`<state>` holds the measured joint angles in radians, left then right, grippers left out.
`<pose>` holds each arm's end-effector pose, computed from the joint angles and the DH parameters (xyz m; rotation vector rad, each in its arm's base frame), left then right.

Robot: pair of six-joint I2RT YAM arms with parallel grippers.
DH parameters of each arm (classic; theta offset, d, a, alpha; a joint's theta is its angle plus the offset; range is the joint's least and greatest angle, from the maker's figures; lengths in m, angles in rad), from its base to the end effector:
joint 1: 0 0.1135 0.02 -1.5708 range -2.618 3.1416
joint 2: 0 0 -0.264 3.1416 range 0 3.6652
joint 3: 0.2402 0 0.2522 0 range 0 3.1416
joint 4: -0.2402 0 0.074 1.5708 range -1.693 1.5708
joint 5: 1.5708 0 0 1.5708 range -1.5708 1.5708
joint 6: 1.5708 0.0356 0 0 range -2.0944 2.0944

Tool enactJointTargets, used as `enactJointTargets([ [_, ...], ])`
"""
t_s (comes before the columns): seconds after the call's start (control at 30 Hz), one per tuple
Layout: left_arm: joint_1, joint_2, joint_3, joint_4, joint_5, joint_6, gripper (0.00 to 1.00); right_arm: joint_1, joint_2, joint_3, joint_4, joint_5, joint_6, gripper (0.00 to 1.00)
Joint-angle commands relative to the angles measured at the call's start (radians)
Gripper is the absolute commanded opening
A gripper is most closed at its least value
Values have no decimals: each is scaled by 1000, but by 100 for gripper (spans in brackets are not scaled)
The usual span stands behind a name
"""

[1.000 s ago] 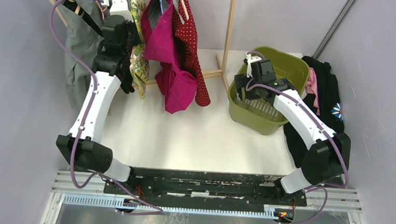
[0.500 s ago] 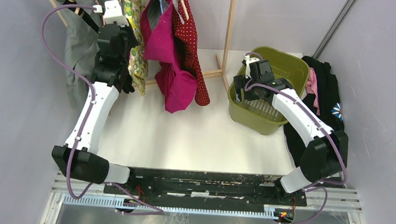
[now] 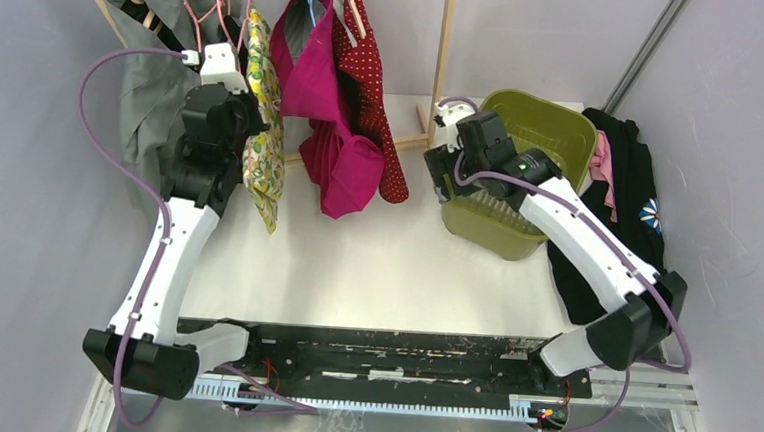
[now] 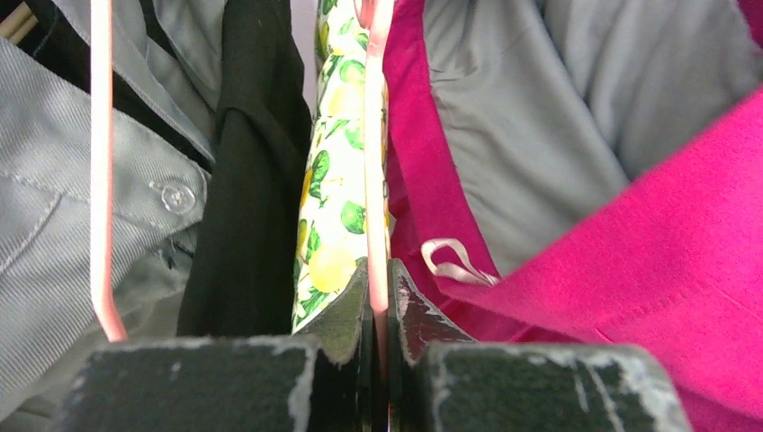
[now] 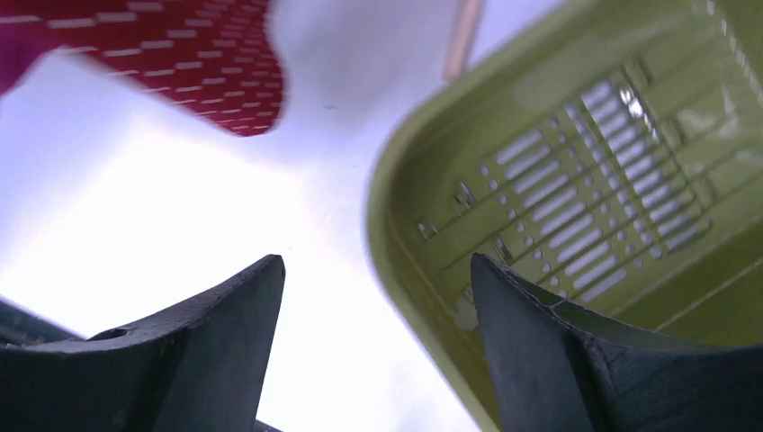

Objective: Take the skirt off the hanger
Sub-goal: Pick up the hanger from the clothesline, then remove the skirt from the hanger.

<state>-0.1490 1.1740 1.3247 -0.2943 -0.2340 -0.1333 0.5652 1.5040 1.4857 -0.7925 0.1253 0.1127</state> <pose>0.2570 -0.0302 0.4375 -0.1598 1.7030 -0.0093 0.2757 0.1696 0.3532 -0.4757 2.3324 0.1752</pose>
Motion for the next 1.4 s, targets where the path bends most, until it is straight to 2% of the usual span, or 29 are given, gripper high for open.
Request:
enactJointTargets([
  [0.0, -17, -84, -17, 16, 19, -58, 3, 123, -103, 119, -26, -28, -103, 82],
  [0.23, -29, -104, -23, -55, 54, -88, 3, 341, -3, 288, 18, -141, -200, 87],
  [0.47, -34, -160, -39, -106, 59, -92, 3, 461, 245, 444, 64, -239, -237, 87],
  [0.7, -37, -186, -30, -127, 66, -99, 3, 529, 389, 521, 155, -269, -196, 86],
  [0.93, -44, -183, -19, -135, 55, -82, 3, 585, 374, 451, 294, -215, -225, 84],
  [1.0, -48, -178, -3, -142, 52, -76, 3, 595, 356, 404, 406, -185, -247, 84],
  [1.2, -65, -158, 19, -149, 55, -80, 3, 595, 326, 185, 820, -233, -264, 85],
  [1.37, -77, -155, 18, -151, 61, -87, 3, 595, 379, 153, 945, -174, -261, 85],
])
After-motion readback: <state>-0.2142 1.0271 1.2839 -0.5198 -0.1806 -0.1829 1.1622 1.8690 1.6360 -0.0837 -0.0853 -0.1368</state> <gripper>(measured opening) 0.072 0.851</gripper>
